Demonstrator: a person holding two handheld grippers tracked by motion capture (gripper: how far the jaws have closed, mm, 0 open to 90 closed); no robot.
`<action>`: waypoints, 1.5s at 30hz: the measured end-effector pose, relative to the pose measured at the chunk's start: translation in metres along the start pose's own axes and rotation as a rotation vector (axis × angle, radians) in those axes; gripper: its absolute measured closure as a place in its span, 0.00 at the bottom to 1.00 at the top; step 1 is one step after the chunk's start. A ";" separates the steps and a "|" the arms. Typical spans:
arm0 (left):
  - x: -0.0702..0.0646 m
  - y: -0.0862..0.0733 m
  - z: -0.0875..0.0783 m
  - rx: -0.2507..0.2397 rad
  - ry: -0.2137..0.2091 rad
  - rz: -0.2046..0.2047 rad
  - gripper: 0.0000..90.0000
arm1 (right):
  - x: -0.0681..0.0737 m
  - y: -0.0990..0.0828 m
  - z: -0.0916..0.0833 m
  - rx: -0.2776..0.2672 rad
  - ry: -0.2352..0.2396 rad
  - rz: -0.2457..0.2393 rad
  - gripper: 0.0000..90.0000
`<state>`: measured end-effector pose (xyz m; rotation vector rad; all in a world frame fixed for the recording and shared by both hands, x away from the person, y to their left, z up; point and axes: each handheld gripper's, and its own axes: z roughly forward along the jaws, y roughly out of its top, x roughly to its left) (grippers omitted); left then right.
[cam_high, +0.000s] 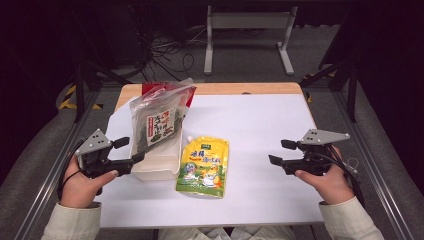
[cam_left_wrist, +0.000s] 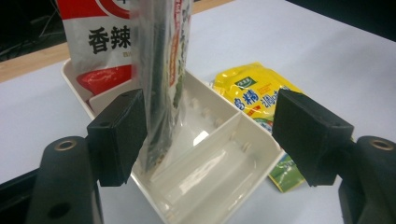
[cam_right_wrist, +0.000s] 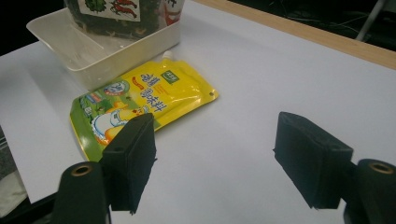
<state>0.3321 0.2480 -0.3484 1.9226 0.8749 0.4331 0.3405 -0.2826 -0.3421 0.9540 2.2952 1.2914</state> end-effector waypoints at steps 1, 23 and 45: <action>-0.001 -0.001 -0.001 0.006 -0.003 0.006 0.30 | 0.000 0.001 0.003 -0.009 0.002 -0.014 0.34; -0.012 -0.017 -0.013 0.022 -0.006 -0.022 0.31 | 0.011 0.017 0.091 0.067 0.108 -0.004 0.29; -0.008 -0.035 -0.029 0.029 0.044 -0.074 0.31 | -0.001 0.017 0.156 0.150 0.093 0.032 0.23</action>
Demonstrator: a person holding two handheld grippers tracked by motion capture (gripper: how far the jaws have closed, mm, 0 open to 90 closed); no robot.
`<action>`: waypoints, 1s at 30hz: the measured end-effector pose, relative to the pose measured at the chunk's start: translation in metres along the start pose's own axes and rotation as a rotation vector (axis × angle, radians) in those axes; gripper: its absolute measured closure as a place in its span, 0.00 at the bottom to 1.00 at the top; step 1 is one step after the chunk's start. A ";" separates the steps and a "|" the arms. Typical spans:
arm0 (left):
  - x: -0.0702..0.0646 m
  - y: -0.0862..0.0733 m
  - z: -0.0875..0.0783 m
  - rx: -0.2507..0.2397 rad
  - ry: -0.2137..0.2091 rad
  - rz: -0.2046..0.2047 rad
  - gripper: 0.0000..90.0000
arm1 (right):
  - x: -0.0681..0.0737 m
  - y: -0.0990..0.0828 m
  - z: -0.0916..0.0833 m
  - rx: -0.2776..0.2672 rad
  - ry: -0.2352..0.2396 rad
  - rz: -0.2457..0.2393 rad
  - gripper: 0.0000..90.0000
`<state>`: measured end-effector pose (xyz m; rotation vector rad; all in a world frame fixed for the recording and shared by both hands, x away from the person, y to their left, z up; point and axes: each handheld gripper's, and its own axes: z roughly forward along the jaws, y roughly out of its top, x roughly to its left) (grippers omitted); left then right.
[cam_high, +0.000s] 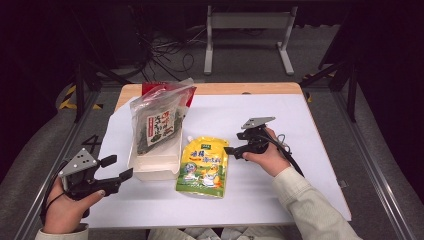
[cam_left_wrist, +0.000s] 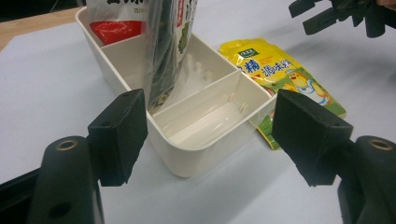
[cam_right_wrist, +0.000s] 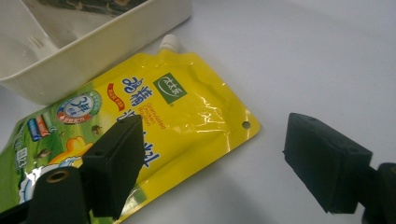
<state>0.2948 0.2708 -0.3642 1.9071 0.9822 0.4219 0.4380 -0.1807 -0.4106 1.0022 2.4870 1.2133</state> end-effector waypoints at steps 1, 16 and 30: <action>0.000 0.000 0.001 0.001 -0.001 -0.002 0.31 | 0.000 0.000 0.001 0.004 0.000 0.000 0.23; 0.001 -0.001 0.003 0.008 -0.010 -0.002 0.31 | -0.006 -0.003 0.023 0.039 -0.011 0.053 0.23; 0.002 -0.001 0.006 0.013 -0.016 0.003 0.31 | -0.009 -0.005 0.045 0.068 -0.004 0.095 0.22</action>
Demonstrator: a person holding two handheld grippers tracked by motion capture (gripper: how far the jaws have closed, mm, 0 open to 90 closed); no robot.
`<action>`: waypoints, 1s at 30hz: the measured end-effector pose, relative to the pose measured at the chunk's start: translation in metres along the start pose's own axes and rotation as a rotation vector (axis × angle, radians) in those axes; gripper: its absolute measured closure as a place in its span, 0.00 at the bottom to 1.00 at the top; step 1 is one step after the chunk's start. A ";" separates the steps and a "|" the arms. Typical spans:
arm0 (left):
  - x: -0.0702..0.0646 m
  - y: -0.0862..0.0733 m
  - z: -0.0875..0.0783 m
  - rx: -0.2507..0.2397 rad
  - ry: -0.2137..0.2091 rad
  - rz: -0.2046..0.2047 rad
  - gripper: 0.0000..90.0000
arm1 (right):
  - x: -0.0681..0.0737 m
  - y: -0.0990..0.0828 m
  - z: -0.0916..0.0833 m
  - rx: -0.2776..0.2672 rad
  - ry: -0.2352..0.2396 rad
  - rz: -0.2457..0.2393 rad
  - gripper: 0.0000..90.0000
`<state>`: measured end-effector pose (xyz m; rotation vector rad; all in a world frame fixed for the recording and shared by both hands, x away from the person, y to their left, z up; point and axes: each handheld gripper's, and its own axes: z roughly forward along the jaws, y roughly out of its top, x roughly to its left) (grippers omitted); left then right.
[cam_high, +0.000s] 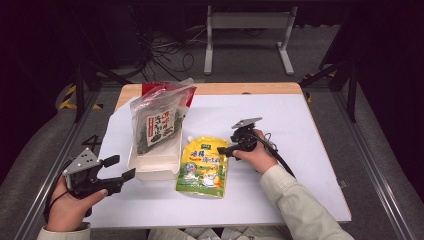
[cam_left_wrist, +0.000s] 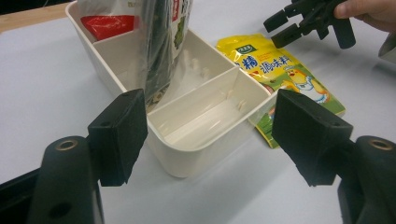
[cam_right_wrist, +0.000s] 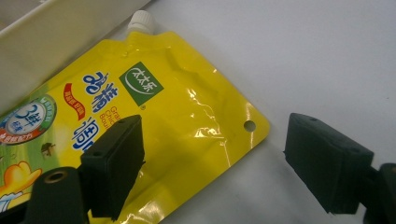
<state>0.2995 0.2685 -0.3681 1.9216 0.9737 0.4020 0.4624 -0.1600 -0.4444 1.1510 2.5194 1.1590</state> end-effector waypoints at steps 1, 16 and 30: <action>0.000 0.000 0.000 -0.001 -0.002 -0.001 0.31 | 0.000 0.000 0.001 0.002 -0.003 0.004 0.21; 0.001 0.000 0.002 0.003 -0.005 -0.006 0.31 | 0.005 0.002 0.018 0.002 -0.012 0.002 0.11; 0.001 0.000 0.002 0.000 -0.011 -0.001 0.31 | 0.015 0.002 0.024 0.022 -0.043 -0.055 0.09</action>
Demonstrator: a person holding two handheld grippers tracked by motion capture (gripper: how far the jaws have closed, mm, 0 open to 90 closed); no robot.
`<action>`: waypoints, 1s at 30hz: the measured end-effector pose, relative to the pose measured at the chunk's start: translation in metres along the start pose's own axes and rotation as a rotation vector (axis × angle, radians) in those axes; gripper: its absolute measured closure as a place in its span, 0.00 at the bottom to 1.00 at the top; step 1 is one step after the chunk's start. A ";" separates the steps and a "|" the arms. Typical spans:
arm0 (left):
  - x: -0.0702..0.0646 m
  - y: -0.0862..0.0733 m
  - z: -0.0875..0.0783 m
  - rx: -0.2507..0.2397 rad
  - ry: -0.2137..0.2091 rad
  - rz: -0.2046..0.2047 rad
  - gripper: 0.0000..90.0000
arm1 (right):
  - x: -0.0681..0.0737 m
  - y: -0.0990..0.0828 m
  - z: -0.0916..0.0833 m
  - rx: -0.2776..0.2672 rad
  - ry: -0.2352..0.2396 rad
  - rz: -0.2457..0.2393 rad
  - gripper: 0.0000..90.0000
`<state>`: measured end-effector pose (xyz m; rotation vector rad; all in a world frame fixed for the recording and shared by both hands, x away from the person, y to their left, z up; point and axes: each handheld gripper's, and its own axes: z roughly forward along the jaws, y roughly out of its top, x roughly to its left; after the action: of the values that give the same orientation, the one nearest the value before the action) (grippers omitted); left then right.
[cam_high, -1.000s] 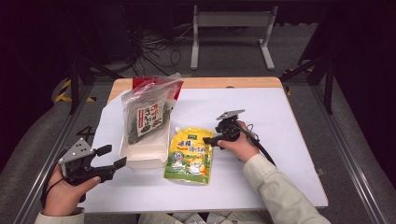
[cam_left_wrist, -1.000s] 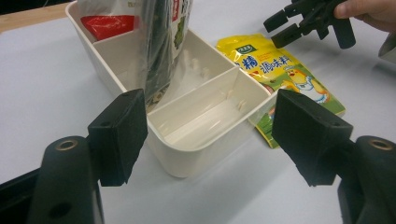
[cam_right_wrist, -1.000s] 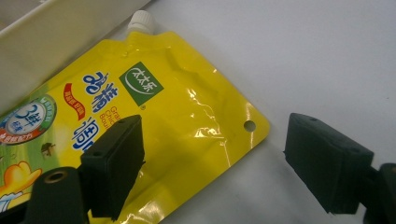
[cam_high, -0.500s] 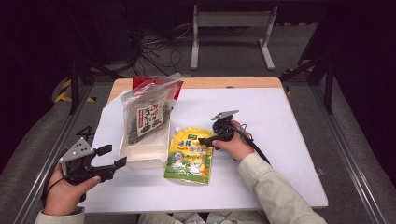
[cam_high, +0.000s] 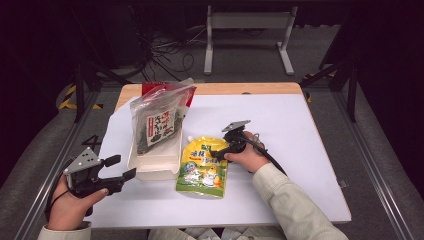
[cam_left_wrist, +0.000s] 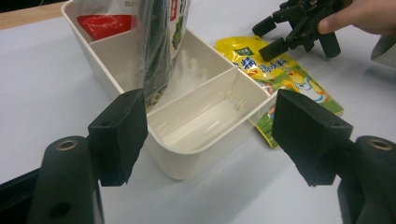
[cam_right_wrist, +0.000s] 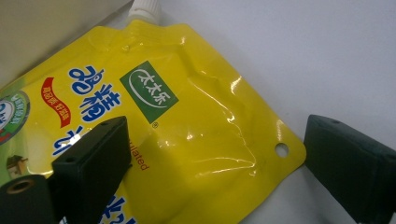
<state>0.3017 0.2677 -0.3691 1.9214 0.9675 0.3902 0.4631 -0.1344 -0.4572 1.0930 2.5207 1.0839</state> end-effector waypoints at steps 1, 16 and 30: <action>0.000 0.000 0.000 0.000 0.000 -0.001 0.31 | 0.000 0.000 0.000 -0.002 -0.004 -0.006 0.09; -0.002 0.003 0.003 0.003 -0.014 0.001 0.31 | 0.008 -0.001 0.002 -0.001 -0.076 -0.038 0.20; -0.002 0.006 0.009 0.006 -0.031 0.009 0.31 | 0.014 -0.001 0.000 -0.012 -0.077 -0.066 0.44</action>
<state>0.3085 0.2595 -0.3688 1.9324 0.9410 0.3622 0.4523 -0.1257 -0.4564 1.0208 2.4692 1.0191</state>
